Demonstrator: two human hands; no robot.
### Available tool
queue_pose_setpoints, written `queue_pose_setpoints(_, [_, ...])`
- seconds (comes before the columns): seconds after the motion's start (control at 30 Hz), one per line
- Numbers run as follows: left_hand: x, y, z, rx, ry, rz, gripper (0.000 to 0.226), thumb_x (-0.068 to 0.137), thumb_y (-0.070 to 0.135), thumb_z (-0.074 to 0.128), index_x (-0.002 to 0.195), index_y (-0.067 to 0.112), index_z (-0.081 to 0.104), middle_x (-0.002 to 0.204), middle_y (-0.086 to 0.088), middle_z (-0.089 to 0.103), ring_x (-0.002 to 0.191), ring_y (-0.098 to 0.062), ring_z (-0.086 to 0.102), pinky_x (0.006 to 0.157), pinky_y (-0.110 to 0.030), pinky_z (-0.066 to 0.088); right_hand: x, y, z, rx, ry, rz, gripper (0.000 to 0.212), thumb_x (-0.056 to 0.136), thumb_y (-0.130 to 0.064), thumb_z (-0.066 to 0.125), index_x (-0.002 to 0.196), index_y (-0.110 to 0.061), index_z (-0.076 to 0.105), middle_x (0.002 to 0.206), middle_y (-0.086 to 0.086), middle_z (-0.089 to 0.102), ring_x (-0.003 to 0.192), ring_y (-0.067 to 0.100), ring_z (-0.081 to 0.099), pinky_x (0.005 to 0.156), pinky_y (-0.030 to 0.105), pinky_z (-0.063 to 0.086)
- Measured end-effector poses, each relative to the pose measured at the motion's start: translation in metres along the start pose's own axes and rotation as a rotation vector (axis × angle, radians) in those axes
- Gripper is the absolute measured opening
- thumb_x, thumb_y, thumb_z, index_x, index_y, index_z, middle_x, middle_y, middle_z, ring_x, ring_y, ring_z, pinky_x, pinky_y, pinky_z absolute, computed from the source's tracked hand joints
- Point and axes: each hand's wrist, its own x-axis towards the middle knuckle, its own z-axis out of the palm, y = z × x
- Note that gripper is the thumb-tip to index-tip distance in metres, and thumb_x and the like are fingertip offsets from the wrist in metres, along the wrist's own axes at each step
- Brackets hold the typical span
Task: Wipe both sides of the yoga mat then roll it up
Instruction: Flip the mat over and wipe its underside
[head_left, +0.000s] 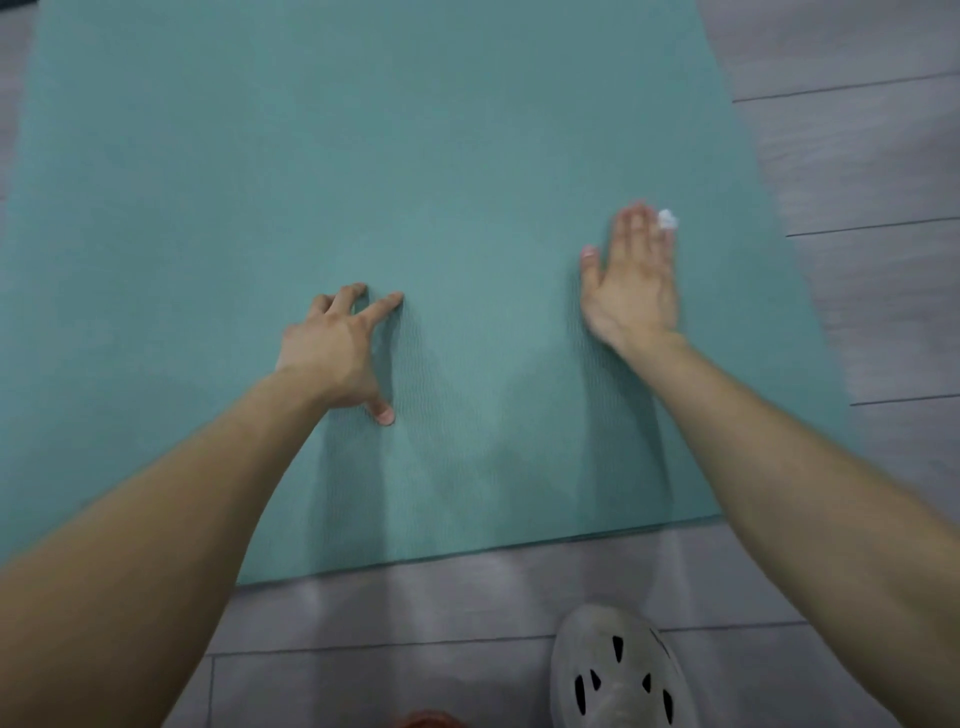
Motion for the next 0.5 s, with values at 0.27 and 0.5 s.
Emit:
queue_pose_setpoints(0.27, [0.003, 0.001, 0.001, -0.002, 0.011, -0.003, 0.159, 0.028, 0.065, 0.1, 0.159, 0.05, 0.011, 0.168, 0.007, 0.018, 0.15, -0.028, 0.028, 0.105, -0.053, 0.051, -0.062, -0.13, 0.025, 0.043, -0.153, -0.704, 0.068, 0.11, -0.047, 0.022, 0.167, -0.01, 0.022, 0.175, 0.006, 0.019, 0.163, 0.019, 0.01, 0.132, 0.041, 0.004])
queue_pose_setpoints(0.5, [0.011, -0.004, -0.005, 0.02, -0.019, 0.015, 0.146, 0.033, 0.07, 0.097, 0.156, 0.053, 0.019, 0.158, 0.007, 0.027, 0.142, -0.029, 0.035, 0.096, -0.052, 0.055, 0.038, 0.004, 0.003, -0.048, -0.003, -0.03, 0.074, 0.106, -0.049, 0.014, 0.164, -0.004, 0.026, 0.173, 0.014, 0.022, 0.162, 0.03, 0.013, 0.132, 0.049, 0.007])
